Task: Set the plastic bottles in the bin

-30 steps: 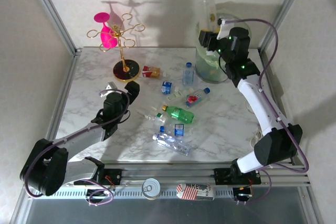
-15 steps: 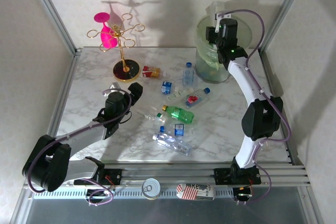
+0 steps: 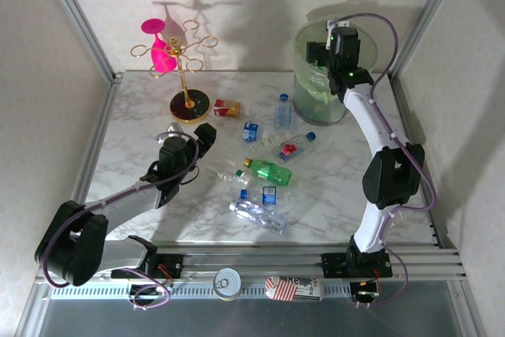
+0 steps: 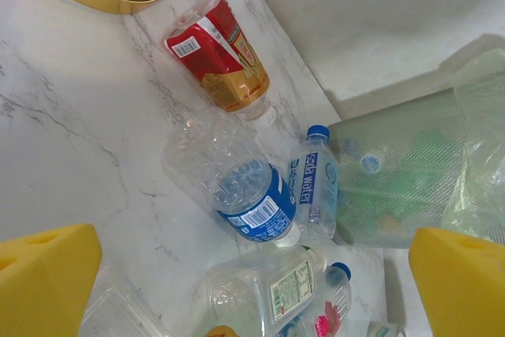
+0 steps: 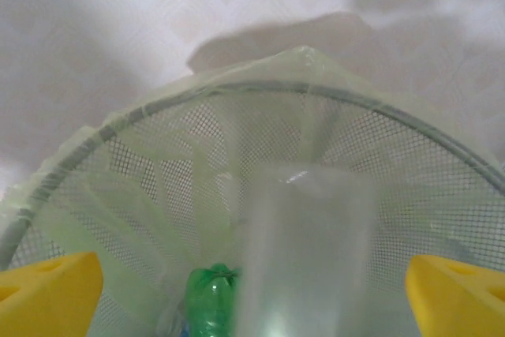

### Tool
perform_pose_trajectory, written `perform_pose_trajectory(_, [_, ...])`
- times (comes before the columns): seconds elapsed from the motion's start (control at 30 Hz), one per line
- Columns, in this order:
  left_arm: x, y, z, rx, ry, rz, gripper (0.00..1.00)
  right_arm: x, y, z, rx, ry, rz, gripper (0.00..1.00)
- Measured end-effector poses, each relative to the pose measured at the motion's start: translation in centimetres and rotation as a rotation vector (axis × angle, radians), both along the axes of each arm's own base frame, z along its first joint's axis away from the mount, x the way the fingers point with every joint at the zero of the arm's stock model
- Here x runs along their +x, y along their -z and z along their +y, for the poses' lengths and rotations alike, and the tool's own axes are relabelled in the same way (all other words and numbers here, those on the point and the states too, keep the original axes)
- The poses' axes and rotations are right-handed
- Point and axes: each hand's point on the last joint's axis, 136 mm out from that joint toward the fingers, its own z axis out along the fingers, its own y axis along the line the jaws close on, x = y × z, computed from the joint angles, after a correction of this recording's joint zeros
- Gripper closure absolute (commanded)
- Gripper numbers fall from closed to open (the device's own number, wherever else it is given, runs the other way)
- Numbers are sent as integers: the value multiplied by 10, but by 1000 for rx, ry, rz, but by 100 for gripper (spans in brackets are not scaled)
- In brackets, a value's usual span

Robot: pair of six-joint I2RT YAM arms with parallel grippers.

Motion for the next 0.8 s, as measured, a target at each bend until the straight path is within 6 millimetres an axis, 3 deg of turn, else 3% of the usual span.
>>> perform_pose_trajectory(0.13, [0,0,-1,-1,4,0,0,-15,-23,0,17,-17,-47,1])
perform_pose_trajectory(0.33, [0,2,-2,0,8,7,0,-62,-76,1,83,-86,-180,1])
perform_pose_trajectory(0.5, [-1,6,-5,4,17,15,0,-94,-105,8,158,-163,-270,1])
perform_pose_trajectory(0.6, [-3,5,-10,8,31,22,1,-107,-104,15,206,-217,-287,1])
perform_pose_trajectory(0.8, [-14,13,-27,43,85,60,0,-135,-77,33,318,-340,-274,1])
